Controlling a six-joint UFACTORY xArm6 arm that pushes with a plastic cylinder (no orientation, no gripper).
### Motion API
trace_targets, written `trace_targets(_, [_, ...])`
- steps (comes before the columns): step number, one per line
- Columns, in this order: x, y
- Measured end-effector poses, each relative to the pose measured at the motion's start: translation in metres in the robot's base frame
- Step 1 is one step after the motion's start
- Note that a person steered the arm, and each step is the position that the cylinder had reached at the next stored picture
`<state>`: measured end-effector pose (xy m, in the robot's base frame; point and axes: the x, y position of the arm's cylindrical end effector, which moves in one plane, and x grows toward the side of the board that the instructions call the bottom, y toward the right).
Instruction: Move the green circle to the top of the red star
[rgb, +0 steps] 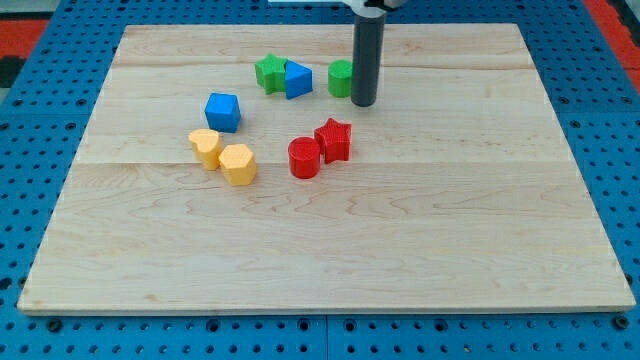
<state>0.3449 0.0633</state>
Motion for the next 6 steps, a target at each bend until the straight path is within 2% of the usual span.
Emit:
trace_targets(1, [-0.011,0.057])
trace_targets(2, [-0.056,0.071])
trace_targets(3, [-0.073,0.039])
trace_targets(4, [-0.073,-0.002])
trace_targets(6, [-0.053,-0.055])
